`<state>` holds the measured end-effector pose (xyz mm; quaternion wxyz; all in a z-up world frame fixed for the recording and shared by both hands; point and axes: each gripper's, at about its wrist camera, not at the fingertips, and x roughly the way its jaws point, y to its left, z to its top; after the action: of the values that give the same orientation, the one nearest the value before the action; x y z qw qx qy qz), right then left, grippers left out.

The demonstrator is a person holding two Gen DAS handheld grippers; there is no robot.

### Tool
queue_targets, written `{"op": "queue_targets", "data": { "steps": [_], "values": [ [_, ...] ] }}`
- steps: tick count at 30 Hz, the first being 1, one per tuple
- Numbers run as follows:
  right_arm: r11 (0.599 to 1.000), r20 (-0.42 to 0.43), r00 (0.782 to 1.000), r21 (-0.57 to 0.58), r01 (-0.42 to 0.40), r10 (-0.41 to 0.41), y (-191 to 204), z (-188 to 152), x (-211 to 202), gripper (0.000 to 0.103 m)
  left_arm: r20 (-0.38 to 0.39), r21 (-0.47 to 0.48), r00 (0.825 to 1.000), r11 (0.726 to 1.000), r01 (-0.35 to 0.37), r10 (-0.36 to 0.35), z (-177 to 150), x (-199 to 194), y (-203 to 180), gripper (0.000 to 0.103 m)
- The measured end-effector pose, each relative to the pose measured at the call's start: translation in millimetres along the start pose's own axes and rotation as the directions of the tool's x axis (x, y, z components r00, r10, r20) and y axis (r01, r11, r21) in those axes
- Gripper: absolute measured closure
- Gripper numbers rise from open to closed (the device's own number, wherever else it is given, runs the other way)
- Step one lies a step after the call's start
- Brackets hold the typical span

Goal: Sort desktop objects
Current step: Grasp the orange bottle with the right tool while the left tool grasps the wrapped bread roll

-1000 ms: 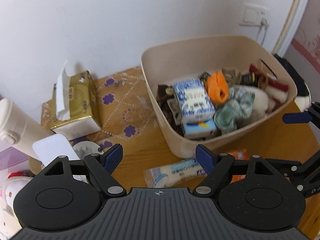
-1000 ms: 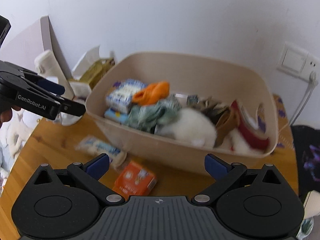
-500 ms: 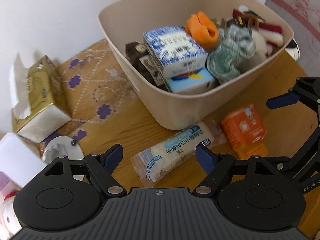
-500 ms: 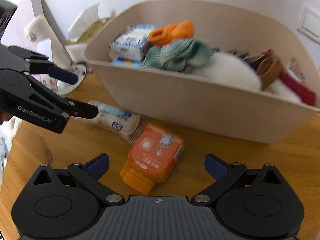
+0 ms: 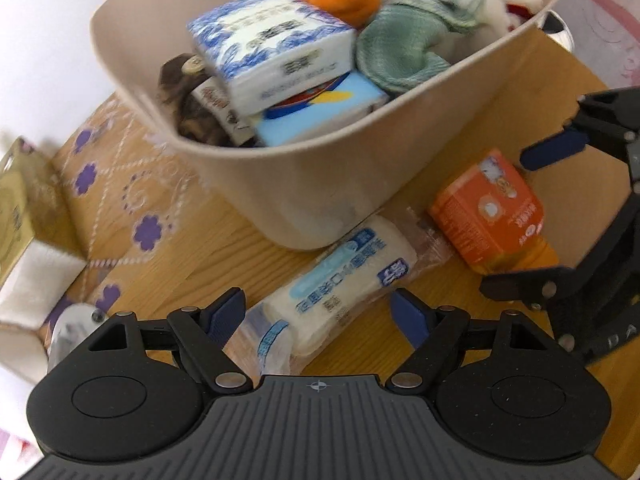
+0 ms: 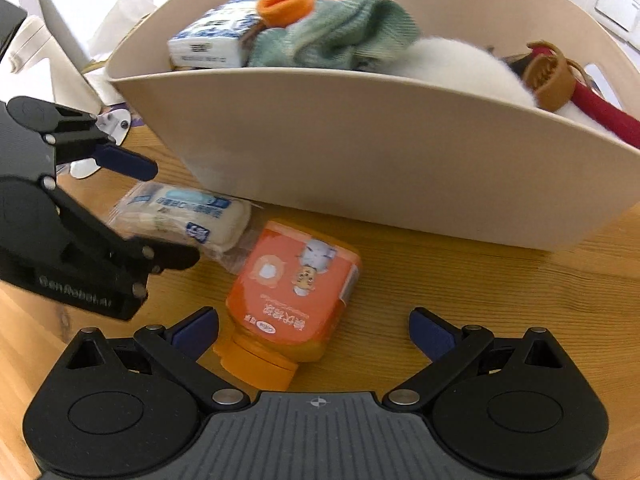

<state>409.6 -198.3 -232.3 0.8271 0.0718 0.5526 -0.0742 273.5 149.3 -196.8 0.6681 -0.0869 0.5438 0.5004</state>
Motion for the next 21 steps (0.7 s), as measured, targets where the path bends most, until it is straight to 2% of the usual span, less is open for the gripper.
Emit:
{"op": "queue_targets", "data": {
  "steps": [3, 5, 7, 11, 12, 14, 15, 21],
  "values": [
    [1.000, -0.003, 1.000, 0.006, 0.019, -0.019, -3.9, -1.4, 0.6, 0.000, 0.014, -0.003, 1.000, 1.000, 0.025, -0.025, 1.5, 1.9, -0.1, 0.023],
    [0.999, 0.002, 0.999, 0.004, 0.038, -0.038, -2.8, -3.8, -0.6, 0.000, 0.028, -0.038, 0.998, 0.998, 0.054, -0.053, 0.8, 2.2, 2.4, 0.028],
    [0.999, 0.011, 0.999, 0.005, 0.039, -0.040, -4.7, -4.5, -1.5, 0.005, 0.038, -0.033, 0.998, 0.998, 0.056, -0.055, -0.1, 1.3, 1.3, 0.032],
    [1.000, 0.030, 0.999, -0.017, 0.012, -0.012, -4.8, -5.2, -4.2, 0.009, 0.046, -0.008, 0.997, 0.998, 0.068, -0.068, -2.5, -2.3, -0.5, 0.050],
    [1.000, 0.035, 0.999, -0.026, 0.006, -0.005, -3.9, -5.5, -5.0, 0.014, 0.049, -0.005, 0.996, 0.998, 0.070, -0.070, -3.3, -3.1, -0.6, 0.054],
    [0.999, 0.044, 0.999, -0.038, -0.022, 0.024, -2.0, -6.8, -6.7, 0.031, 0.055, 0.011, 0.996, 0.997, 0.072, -0.072, -5.7, -5.0, -3.0, 0.062],
    [0.999, 0.047, 0.998, -0.043, -0.033, 0.035, -0.5, -7.8, -7.4, 0.053, 0.056, 0.022, 0.996, 0.997, 0.073, -0.075, -7.1, -6.6, -5.4, 0.065],
    [0.997, 0.051, 0.998, -0.072, -0.037, 0.040, 9.3, -19.6, -12.0, 0.053, 0.049, 0.027, 0.995, 0.996, 0.083, -0.085, -15.9, -12.7, -14.0, 0.077]
  ]
}}
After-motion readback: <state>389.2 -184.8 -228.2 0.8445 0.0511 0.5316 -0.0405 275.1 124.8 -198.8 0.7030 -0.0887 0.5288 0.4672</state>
